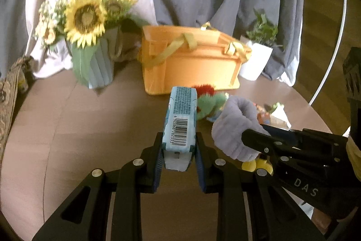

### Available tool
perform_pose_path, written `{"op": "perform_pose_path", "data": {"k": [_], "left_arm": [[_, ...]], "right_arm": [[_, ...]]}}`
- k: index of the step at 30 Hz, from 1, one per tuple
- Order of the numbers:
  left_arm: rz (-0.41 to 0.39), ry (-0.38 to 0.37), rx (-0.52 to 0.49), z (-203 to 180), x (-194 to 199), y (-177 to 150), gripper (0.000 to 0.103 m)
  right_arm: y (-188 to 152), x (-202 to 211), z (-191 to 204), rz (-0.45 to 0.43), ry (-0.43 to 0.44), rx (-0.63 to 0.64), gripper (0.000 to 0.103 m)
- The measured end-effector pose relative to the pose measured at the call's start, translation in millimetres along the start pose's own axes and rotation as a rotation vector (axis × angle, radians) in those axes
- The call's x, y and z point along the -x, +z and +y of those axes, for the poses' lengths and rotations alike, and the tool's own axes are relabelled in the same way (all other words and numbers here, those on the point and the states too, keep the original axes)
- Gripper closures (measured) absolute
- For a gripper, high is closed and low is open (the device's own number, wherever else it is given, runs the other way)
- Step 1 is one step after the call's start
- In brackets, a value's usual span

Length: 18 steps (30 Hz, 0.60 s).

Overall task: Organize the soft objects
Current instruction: 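Lift and carry the carton and scrunchie with both tools over the orange crate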

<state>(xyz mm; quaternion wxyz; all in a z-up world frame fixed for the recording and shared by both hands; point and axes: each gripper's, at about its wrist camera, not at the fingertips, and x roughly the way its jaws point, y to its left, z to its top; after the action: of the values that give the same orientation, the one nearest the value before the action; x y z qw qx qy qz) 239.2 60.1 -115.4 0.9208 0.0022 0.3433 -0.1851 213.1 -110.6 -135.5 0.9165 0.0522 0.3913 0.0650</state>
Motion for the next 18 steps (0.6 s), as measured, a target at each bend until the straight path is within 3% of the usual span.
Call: {"op": "perform_pose_path", "data": {"k": [8, 18], "left_arm": [[-0.066, 0.007, -0.015, -8.6, 13.5, 26.1, 0.077], [-0.142, 0.037, 0.011, -33.6, 19.9, 59.5, 0.077]], "right_arm": [[20.0, 26.4, -3.6, -0.106, -0.022, -0.008, 0.08], [51.3, 48.0, -28.2, -0.209, 0.029, 0.008, 0.079]]}}
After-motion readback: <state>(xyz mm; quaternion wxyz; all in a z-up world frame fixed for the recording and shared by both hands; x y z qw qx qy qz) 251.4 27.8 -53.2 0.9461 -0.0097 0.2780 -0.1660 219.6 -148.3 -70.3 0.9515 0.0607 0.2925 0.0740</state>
